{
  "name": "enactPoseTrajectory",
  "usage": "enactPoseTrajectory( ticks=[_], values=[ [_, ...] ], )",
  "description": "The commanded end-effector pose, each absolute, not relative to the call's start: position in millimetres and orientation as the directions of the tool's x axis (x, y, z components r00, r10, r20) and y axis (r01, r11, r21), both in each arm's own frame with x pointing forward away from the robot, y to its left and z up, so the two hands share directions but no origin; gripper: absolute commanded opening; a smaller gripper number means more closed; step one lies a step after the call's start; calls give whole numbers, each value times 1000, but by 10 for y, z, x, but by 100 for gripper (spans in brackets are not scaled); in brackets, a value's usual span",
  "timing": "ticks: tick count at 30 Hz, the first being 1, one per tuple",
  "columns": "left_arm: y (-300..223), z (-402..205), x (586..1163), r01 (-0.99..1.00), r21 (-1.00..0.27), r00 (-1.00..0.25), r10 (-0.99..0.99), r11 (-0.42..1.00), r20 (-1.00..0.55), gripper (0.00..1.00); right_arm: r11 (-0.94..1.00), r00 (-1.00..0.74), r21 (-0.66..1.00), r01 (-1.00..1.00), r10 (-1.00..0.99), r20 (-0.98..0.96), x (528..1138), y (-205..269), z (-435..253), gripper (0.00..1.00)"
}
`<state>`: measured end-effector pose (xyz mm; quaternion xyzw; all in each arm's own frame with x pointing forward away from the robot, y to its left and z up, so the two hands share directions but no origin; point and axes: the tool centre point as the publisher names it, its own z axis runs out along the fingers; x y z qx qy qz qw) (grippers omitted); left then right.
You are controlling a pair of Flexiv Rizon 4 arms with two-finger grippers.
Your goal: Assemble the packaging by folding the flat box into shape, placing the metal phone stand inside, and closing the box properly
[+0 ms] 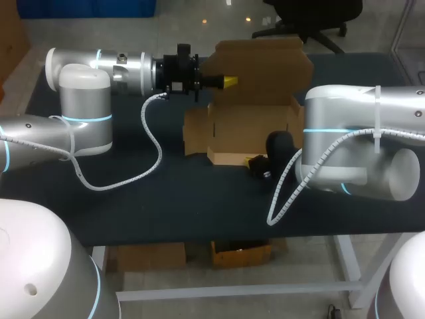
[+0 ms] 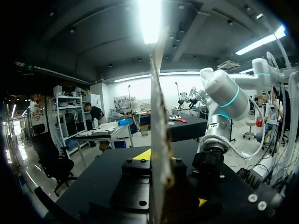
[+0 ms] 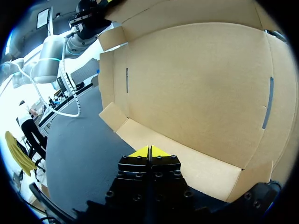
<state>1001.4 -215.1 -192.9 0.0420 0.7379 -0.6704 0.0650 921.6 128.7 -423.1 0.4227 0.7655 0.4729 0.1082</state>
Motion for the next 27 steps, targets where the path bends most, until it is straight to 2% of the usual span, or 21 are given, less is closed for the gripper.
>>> enactPoseTrajectory(
  ticks=[1, 27],
  values=[
    [-2156, -1939, 10011, 151, -984, -988, -27, 95, -154, 0, 193, -615, 816, 545, 753, 232, 9246, 1337, -4288, 0],
    [-2156, -1939, 10011, 151, -984, -988, -27, 95, -154, 0, 190, -600, 806, 561, 764, 237, 9238, 1320, -4330, 0]
  ],
)
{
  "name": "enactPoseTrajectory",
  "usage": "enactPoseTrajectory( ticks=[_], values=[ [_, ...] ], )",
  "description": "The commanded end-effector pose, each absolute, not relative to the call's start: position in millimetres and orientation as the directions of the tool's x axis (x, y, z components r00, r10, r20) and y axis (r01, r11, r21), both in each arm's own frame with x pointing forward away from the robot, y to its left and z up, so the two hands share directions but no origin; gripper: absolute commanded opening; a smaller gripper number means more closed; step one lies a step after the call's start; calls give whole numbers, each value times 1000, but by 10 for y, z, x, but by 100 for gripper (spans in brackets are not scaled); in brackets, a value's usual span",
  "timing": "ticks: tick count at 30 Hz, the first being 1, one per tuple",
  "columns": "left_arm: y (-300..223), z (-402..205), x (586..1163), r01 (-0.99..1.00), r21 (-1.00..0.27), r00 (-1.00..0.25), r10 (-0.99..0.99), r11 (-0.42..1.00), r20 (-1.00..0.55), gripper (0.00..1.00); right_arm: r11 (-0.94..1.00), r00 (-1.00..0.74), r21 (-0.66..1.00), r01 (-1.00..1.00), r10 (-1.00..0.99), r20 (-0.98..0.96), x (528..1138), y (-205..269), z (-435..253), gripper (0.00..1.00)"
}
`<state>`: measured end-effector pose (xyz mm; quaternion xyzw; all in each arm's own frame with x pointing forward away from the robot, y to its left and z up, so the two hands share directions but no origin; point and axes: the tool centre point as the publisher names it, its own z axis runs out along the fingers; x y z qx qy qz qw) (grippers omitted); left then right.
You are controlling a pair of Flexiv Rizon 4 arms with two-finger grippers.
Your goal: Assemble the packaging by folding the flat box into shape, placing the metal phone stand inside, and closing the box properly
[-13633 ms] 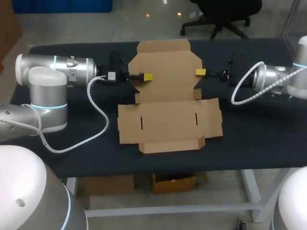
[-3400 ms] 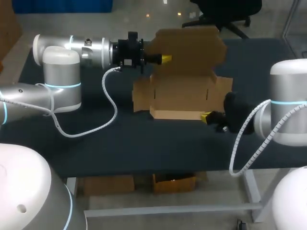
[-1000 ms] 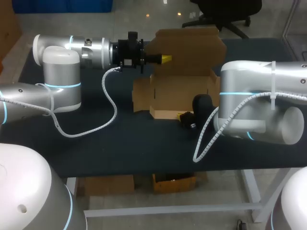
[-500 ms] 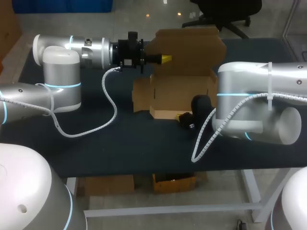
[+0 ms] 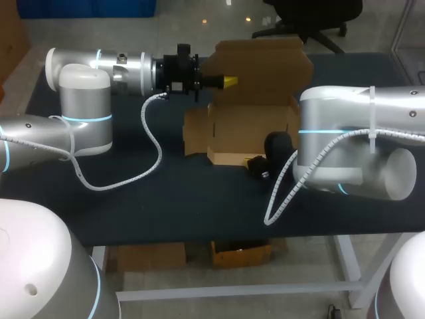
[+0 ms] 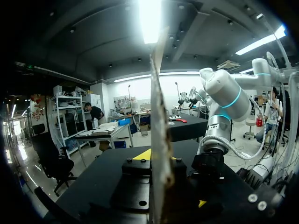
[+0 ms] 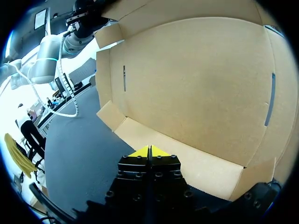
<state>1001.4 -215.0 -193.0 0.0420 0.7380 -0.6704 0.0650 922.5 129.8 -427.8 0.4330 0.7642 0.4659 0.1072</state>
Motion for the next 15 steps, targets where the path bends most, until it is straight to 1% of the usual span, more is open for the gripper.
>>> enactPoseTrajectory(
  ticks=[1, 15],
  values=[
    [-2156, -1939, 10011, 151, -984, -988, -27, 95, -154, 0, 190, -600, 806, 561, 764, 237, 9238, 1320, -4330, 0],
    [-2133, -1953, 9947, 154, -984, -987, -30, 89, -157, 0, 190, -600, 806, 561, 764, 237, 9238, 1320, -4330, 0]
  ],
)
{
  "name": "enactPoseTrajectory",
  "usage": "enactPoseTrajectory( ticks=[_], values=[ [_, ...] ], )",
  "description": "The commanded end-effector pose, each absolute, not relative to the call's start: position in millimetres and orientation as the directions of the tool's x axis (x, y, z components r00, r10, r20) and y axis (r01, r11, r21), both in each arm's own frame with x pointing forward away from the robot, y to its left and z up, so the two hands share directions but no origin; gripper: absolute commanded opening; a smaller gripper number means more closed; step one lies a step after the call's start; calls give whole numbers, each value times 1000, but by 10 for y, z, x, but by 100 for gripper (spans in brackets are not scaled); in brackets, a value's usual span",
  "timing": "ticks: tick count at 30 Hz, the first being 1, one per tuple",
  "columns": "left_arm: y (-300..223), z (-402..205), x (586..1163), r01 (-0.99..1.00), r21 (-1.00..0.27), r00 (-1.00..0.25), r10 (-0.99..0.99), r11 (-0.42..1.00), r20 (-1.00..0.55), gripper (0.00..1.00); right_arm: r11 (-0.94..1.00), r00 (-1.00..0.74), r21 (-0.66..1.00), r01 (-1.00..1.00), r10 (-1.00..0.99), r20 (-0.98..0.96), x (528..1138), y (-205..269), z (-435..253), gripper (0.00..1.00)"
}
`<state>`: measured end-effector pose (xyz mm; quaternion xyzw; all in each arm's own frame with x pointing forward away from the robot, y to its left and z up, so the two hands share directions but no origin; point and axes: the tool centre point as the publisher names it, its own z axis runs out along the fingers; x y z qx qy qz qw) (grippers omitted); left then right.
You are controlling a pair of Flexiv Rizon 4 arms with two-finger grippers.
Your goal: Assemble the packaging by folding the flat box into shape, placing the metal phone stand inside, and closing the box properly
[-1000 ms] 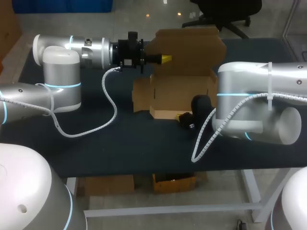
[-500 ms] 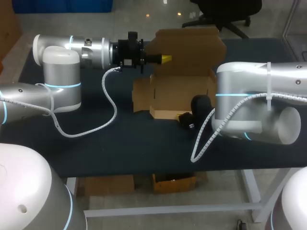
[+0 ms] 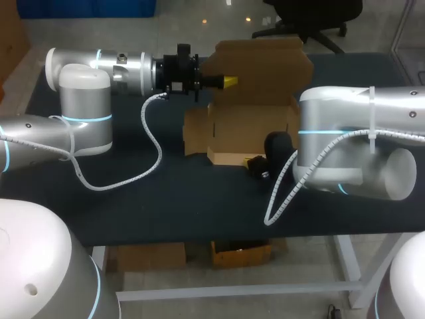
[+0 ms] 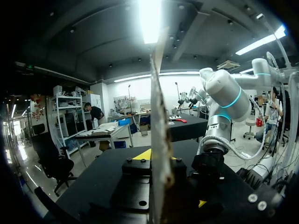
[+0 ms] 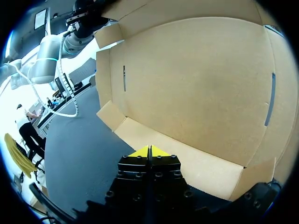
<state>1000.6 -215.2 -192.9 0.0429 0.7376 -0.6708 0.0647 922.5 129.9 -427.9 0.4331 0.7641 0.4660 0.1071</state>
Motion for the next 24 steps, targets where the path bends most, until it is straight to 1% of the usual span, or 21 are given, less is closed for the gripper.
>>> enactPoseTrajectory(
  ticks=[1, 9, 24],
  values=[
    [-2123, -1960, 9926, 153, -984, -987, -32, 87, -157, 0, 190, -600, 806, 561, 764, 237, 9238, 1320, -4330, 0],
    [-2044, -1996, 9762, 154, -985, -987, -30, 73, -157, 0, 190, -600, 806, 561, 764, 237, 9238, 1320, -4330, 0],
    [-2067, -2044, 9562, 154, -985, -988, 7, 77, -154, 0, 190, -600, 806, 561, 764, 237, 9238, 1320, -4330, 0]
  ],
)
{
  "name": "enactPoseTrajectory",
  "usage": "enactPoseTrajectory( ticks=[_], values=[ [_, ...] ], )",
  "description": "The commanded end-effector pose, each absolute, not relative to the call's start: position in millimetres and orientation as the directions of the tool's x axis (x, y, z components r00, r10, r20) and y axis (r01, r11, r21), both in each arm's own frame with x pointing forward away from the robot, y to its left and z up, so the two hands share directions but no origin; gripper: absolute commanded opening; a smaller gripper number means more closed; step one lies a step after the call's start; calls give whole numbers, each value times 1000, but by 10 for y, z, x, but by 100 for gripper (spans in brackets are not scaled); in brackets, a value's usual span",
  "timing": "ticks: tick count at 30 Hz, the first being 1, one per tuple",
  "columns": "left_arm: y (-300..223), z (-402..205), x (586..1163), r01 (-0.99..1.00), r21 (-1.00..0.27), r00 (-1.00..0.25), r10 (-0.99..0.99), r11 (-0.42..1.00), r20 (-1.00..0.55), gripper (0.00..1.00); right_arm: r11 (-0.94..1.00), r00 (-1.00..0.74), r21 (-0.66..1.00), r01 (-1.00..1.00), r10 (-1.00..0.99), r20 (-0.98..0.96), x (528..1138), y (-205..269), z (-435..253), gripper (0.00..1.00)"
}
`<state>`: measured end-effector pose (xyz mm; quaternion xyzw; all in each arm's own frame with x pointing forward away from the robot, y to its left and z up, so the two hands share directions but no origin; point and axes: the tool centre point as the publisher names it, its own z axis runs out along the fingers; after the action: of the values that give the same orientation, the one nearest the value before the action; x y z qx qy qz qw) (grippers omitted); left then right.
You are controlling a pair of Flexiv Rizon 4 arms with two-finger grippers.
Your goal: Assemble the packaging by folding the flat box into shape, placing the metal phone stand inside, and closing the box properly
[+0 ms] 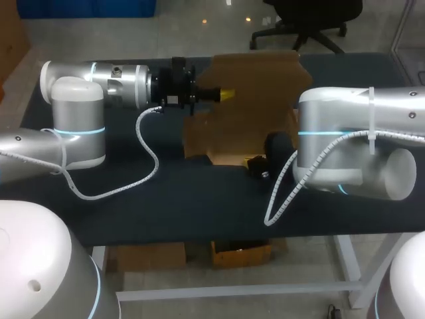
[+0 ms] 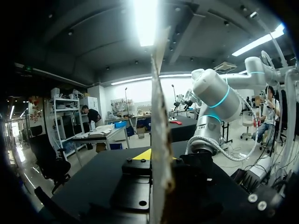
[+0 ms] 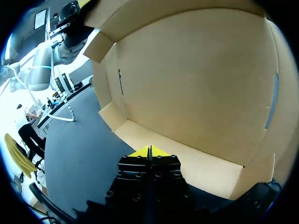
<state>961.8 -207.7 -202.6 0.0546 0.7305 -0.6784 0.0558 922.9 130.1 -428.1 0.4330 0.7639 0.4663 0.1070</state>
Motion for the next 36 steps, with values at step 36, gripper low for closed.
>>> enactPoseTrajectory(
  ticks=[36],
  values=[
    [-2121, -2264, 9272, 33, -992, -998, 49, 124, -27, 0, 190, -600, 806, 561, 764, 237, 9238, 1320, -4330, 0]
  ],
)
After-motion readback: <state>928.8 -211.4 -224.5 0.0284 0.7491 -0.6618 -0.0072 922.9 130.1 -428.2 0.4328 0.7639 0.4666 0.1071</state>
